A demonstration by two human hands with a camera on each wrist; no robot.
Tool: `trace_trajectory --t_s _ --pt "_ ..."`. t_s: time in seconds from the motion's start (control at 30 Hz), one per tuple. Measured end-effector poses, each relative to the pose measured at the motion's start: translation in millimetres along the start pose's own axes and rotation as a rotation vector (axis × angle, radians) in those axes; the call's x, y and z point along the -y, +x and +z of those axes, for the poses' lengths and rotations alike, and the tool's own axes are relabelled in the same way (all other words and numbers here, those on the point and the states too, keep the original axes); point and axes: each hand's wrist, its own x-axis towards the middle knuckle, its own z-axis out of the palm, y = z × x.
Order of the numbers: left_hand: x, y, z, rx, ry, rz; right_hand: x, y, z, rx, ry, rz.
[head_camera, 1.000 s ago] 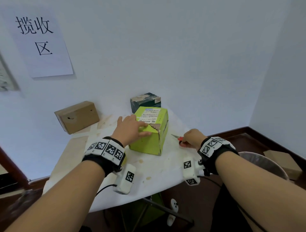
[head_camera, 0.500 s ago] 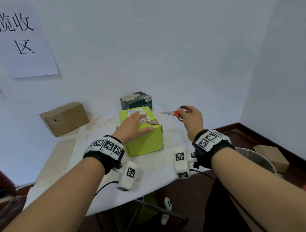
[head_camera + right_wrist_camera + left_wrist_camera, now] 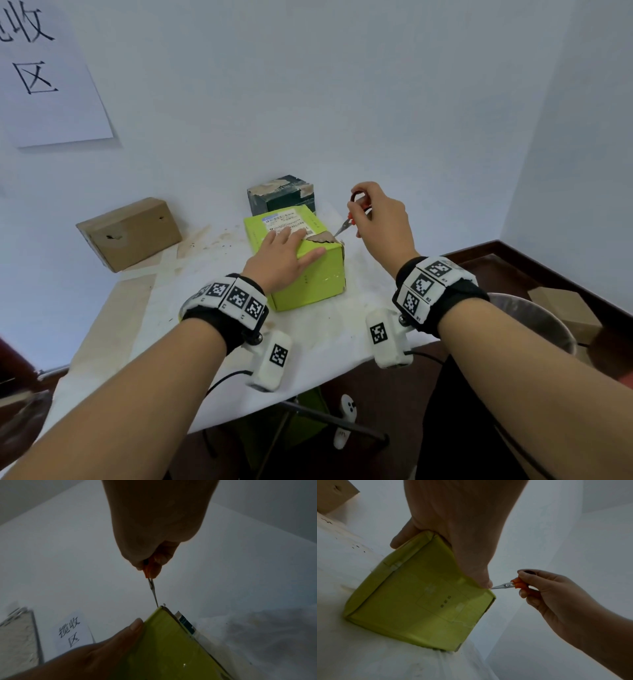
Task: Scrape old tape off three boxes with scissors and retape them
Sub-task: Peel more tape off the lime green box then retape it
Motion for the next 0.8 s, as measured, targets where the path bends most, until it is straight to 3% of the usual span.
trace_trajectory --t_s 0.27,0.8 --pt "-3.8 -2.2 -1.7 -0.023 -0.01 -0.017 14.5 -1.5 -3.0 0.084 -0.194 -0.182" --pt "-6.6 -2.8 -1.2 -0.021 0.001 -0.027 17.0 -3.0 3.9 0.144 -0.229 -0.181"
